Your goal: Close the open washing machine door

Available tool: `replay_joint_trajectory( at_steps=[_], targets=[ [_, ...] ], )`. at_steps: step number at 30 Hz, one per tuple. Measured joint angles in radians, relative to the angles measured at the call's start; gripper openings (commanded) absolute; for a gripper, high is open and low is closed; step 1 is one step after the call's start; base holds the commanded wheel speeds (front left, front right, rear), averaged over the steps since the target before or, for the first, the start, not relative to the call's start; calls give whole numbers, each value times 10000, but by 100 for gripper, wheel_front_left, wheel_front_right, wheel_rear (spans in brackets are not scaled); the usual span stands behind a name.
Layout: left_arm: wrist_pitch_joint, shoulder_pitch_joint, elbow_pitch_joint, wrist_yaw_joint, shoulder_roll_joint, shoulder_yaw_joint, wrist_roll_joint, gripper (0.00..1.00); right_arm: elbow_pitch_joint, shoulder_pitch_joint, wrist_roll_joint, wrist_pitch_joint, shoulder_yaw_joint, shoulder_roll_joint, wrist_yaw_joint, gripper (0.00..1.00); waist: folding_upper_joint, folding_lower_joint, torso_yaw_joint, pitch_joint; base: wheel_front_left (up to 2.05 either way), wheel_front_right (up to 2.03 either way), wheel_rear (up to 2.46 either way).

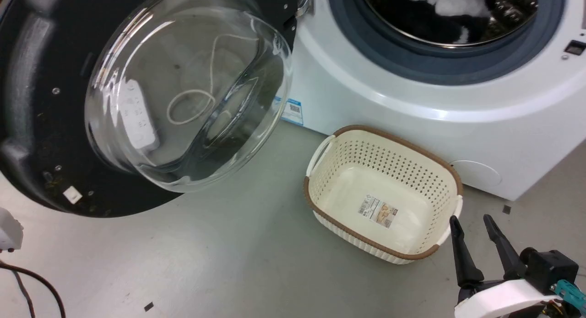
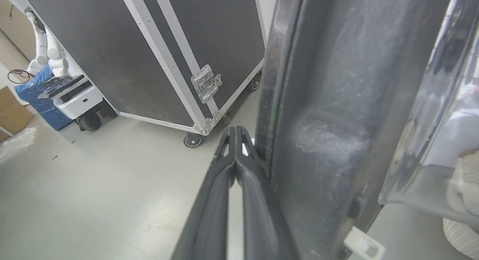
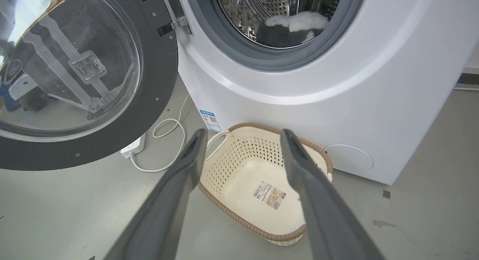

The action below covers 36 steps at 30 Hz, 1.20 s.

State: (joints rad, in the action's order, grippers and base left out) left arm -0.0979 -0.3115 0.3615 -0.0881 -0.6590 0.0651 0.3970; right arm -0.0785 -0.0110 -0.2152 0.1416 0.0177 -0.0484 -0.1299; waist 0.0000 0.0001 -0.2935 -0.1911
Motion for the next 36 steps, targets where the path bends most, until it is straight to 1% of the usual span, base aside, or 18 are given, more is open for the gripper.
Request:
replay_joint_trajectory(
  at_steps=[3, 6, 11, 13, 17, 21, 22, 23, 24, 28, 32, 36],
  targets=[
    [-75, -38, -105, 0, -673, -949, 662, 0, 2, 20, -69, 2, -8, 0, 0, 100, 0, 0, -94, -92, 0, 0, 0],
    [-31, -83, -487, -4, -1371, -2015, 1638, 0, -33, 75, -173, 25, -4, 2, 0, 100, 0, -1, -211, -107, 0, 0, 0],
    [274, -152, -1810, -113, -2527, -3860, 3647, 0, -301, 97, -531, 247, -61, 0, 0, 100, 0, -1, -435, 38, 0, 0, 0],
    [290, -197, -2385, -153, -3039, -4504, 4245, 0, -451, 98, -708, 372, -107, 0, 0, 100, 0, -1, -532, 137, 0, 0, 0],
    [96, -543, -3455, -196, -4010, -5641, 4817, 0, -777, 115, -1020, 568, -178, 2, 0, 100, 0, -1, -731, 336, 0, 0, 0],
    [-105, -1128, -4337, -201, -4579, -6659, 5064, 0, -1112, 124, -1327, 752, -96, -2, 0, 100, 0, -1, -901, 551, 0, 0, 0],
    [-136, -1286, -4558, -201, -4684, -6941, 5120, 0, -1177, 129, -1394, 802, -58, 0, 0, 100, 0, -1, -931, 607, 0, 0, 0],
    [-136, -1286, -4558, -201, -4684, -6941, 5120, 0, -1177, 129, -1394, 802, -58, 0, 0, 100, 0, -1, -931, 607, 0, 0, 0],
    [-144, -1638, -4970, -207, -4801, -7501, 5237, 0, -1289, 148, -1517, 857, 38, 4, 0, 100, 0, -2, -965, 717, 0, 0, 0],
    [-86, -2336, -5613, -293, -4782, -8669, 5461, 0, -1381, 163, -1743, 953, 286, 4, 0, 100, 0, -2, -876, 838, 0, 0, 0],
    [-134, -3080, -5914, -301, -4589, -9687, 5768, 0, -1327, 170, -1946, 1060, 502, 0, 0, 100, 0, -1, -619, 867, 0, 0, 0],
    [-445, -3836, -5960, -378, -4220, -10596, 6100, 0, -1258, 168, -2132, 1127, 644, 2, 0, 100, 0, -1, -235, 841, 0, 0, 0]
  ],
)
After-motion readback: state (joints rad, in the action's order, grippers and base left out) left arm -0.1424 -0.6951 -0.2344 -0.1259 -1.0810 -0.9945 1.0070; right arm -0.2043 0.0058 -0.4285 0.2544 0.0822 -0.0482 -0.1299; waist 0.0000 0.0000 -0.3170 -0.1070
